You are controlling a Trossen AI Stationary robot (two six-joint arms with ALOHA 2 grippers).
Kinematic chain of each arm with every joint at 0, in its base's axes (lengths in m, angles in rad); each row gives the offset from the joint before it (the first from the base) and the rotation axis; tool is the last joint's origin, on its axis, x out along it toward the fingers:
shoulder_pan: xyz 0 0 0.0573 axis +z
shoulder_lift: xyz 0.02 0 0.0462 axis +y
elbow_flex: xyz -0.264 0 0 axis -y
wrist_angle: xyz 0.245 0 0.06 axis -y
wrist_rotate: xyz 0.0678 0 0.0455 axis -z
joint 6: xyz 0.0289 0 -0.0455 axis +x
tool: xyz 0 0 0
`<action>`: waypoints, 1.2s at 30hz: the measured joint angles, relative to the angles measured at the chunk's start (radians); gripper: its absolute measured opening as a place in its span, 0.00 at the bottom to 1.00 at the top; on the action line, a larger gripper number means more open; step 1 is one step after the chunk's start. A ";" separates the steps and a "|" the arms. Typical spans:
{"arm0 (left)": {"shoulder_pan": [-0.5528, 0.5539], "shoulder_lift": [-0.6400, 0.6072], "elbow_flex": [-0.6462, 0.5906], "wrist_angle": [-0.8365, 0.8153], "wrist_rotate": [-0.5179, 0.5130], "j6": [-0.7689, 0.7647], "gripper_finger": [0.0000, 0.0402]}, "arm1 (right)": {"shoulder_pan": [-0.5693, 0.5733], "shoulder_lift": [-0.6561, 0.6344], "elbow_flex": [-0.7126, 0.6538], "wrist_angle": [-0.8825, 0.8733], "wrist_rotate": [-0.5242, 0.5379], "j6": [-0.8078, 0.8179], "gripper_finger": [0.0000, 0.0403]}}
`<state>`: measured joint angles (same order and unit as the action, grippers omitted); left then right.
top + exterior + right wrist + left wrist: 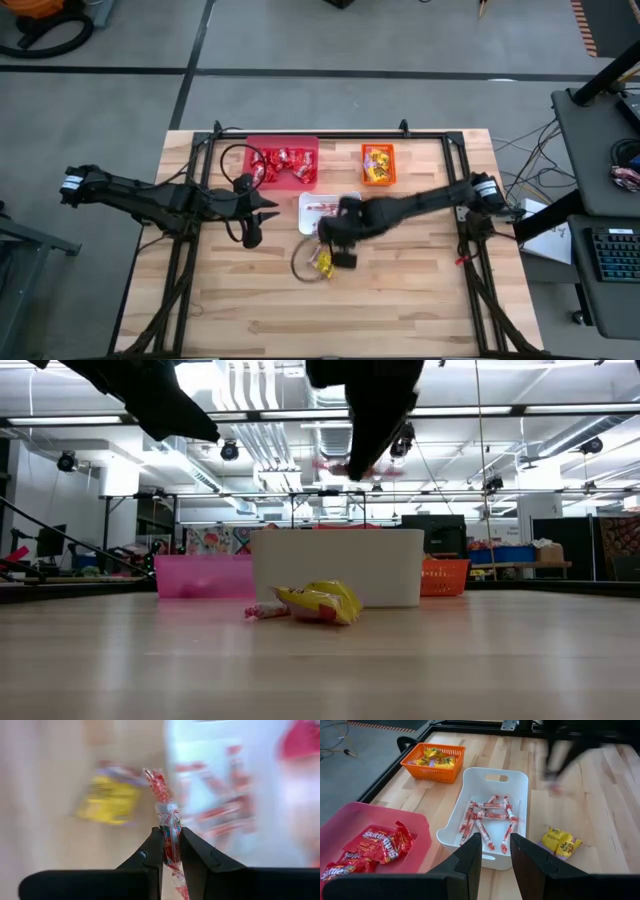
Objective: Sort candy
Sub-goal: Put the white candy into the white bin, then put the yellow candy into the orange bin
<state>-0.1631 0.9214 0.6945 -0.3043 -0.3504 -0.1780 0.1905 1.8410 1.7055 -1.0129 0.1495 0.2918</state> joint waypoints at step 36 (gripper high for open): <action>0.000 0.142 0.000 0.099 -0.010 0.000 0.21 | -0.342 0.020 -0.180 0.309 -0.132 -0.407 0.30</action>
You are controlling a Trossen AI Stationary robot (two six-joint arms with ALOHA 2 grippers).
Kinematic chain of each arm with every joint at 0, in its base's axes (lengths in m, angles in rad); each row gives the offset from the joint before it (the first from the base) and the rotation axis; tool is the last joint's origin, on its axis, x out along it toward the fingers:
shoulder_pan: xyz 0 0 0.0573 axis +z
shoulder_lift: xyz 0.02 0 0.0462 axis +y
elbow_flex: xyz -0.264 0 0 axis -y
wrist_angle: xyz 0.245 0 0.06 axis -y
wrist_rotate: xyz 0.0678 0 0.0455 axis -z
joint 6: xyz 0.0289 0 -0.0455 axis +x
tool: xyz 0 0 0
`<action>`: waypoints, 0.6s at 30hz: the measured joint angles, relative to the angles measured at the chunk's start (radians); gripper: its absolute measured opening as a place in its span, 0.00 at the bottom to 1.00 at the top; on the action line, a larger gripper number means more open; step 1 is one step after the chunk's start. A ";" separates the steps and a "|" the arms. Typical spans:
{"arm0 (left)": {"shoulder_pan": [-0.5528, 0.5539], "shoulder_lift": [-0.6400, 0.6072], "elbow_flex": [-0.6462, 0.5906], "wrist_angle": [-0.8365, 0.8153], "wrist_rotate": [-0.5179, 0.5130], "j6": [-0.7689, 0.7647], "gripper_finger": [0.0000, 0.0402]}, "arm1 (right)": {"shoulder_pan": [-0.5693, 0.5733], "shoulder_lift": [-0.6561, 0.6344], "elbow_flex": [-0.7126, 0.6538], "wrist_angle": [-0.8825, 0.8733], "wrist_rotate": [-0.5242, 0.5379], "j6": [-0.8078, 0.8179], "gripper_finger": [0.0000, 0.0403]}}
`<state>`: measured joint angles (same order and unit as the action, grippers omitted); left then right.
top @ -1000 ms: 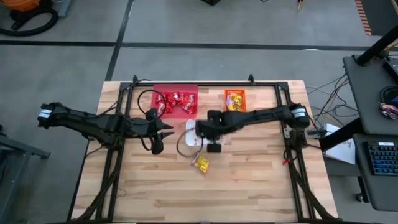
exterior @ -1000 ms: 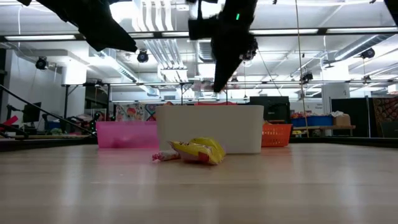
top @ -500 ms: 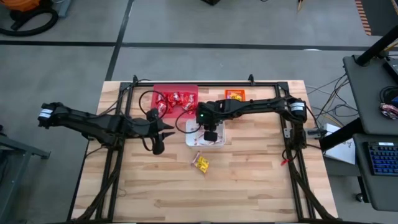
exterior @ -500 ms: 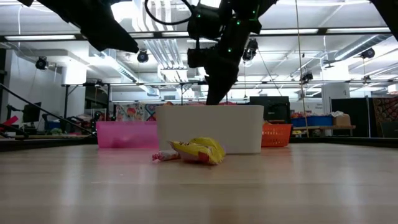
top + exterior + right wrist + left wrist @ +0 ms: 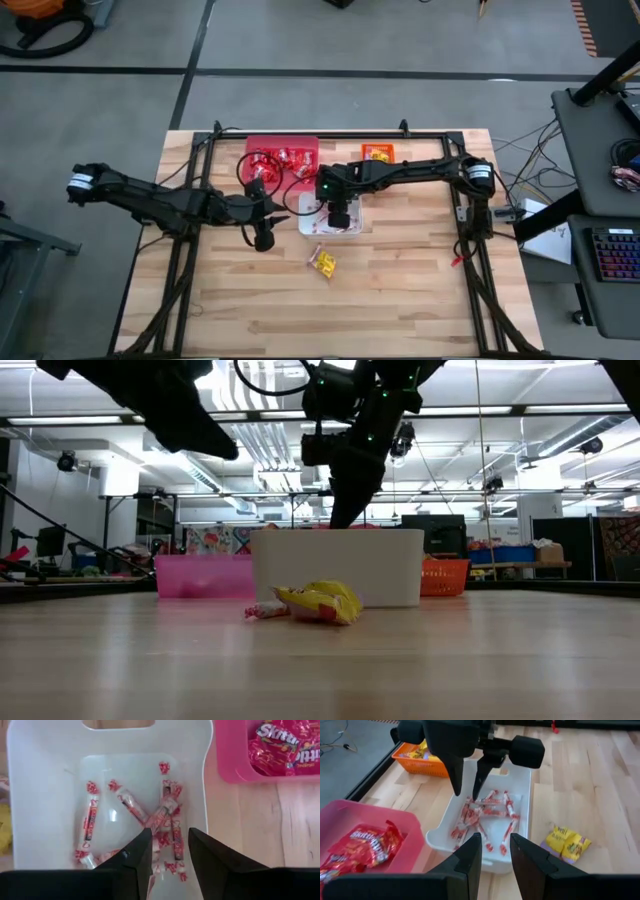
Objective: Sort candy
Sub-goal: Put the yellow candy into the orange bin
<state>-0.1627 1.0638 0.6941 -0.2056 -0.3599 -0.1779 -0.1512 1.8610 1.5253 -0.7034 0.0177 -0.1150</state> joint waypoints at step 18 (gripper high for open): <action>-0.144 0.181 0.000 0.287 0.003 -0.052 0.21 | 0.183 -0.248 -0.170 -0.021 -0.025 0.203 0.31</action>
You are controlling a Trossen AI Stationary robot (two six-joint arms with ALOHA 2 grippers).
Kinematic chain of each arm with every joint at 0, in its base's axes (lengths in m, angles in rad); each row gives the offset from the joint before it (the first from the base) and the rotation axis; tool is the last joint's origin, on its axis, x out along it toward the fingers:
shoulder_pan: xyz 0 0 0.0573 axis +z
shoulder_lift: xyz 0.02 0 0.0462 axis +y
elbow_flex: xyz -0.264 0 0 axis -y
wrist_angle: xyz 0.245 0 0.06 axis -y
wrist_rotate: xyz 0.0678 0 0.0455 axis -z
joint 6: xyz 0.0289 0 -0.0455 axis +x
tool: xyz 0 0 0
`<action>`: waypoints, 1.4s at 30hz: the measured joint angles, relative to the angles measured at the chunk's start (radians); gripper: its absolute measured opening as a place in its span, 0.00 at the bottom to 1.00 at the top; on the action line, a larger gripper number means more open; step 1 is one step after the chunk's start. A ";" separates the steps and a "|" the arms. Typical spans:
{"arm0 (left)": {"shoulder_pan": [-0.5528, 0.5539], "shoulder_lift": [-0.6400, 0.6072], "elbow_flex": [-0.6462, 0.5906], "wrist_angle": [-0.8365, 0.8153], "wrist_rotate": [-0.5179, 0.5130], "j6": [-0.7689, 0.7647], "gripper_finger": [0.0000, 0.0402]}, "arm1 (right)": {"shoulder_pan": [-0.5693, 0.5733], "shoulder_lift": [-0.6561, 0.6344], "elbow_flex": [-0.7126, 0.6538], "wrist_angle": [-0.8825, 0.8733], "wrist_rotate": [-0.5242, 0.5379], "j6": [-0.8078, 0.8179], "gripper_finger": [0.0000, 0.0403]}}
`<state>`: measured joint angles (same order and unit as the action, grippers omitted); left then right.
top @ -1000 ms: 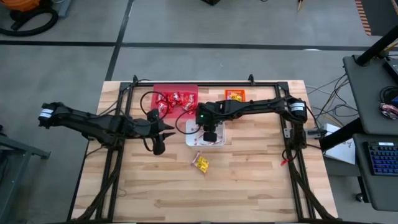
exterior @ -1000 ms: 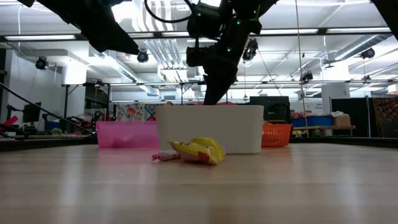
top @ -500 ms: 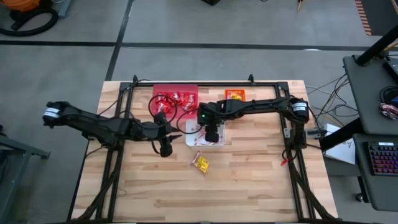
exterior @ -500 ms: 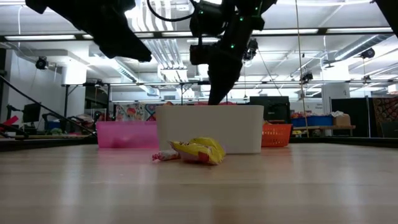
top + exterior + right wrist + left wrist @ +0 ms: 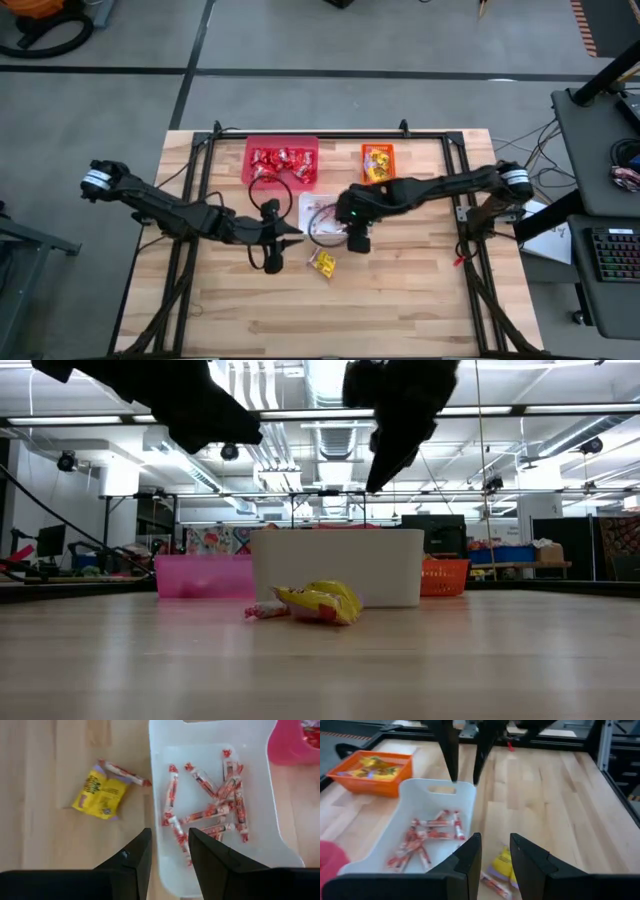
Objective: Sort candy
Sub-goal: Put the yellow candy into the orange bin
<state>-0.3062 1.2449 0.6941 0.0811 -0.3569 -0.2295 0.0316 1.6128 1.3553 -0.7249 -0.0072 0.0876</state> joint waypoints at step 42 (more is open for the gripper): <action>-0.157 0.676 0.209 0.080 -0.246 0.190 0.48 | 0.333 -0.160 -0.200 0.244 0.193 0.243 0.31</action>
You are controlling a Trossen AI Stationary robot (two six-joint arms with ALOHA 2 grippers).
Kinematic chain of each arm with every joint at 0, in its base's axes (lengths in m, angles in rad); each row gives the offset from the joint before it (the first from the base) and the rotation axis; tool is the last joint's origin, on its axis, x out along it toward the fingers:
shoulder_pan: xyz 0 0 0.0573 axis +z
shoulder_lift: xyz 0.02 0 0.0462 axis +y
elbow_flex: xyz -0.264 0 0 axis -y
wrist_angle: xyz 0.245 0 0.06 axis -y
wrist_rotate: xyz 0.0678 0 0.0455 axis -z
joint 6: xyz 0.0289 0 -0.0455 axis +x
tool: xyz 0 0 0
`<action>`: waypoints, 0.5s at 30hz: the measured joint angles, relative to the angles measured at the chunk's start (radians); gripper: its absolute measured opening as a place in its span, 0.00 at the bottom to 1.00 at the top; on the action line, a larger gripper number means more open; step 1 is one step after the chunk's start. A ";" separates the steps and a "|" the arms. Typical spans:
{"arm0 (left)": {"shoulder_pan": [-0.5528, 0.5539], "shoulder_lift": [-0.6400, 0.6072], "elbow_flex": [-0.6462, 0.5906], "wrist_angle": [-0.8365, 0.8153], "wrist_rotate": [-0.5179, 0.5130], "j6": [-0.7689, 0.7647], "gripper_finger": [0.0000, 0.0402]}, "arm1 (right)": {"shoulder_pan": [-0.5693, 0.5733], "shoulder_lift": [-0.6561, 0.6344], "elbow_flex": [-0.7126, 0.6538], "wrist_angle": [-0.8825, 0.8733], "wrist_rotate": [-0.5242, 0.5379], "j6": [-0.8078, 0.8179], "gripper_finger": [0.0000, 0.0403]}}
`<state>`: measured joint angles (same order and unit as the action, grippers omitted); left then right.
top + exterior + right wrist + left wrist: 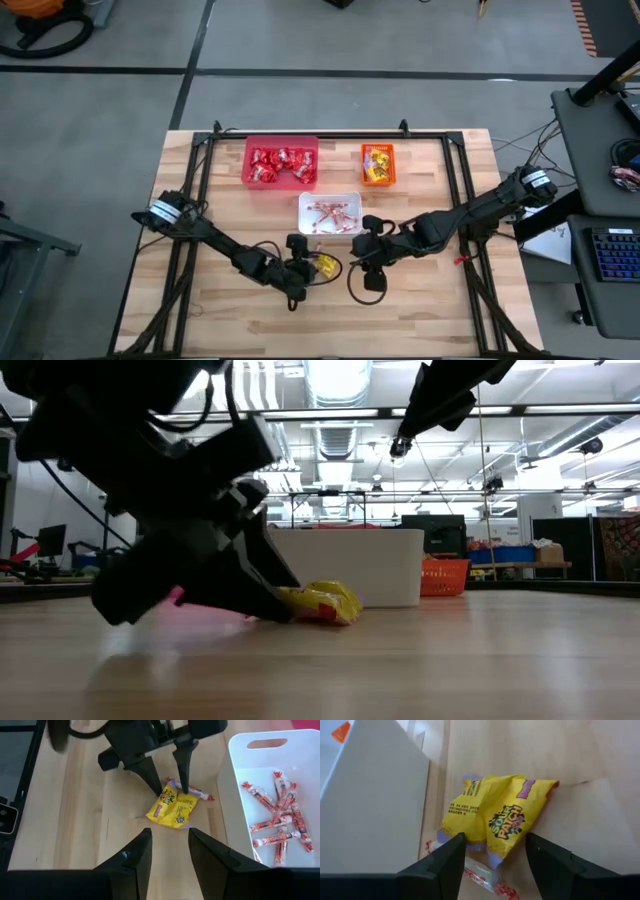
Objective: Sort candy
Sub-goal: Put the yellow candy into the orange bin
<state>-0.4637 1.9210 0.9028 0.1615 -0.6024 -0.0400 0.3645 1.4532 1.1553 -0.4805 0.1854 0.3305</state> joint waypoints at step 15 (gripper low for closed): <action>0.001 0.018 0.000 0.046 -0.014 -0.003 0.20 | 0.000 0.001 -0.034 0.030 0.033 0.002 0.31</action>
<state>-0.4625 1.9388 0.9031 0.2073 -0.6167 -0.0433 0.3645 1.4544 1.1208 -0.4506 0.2188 0.3328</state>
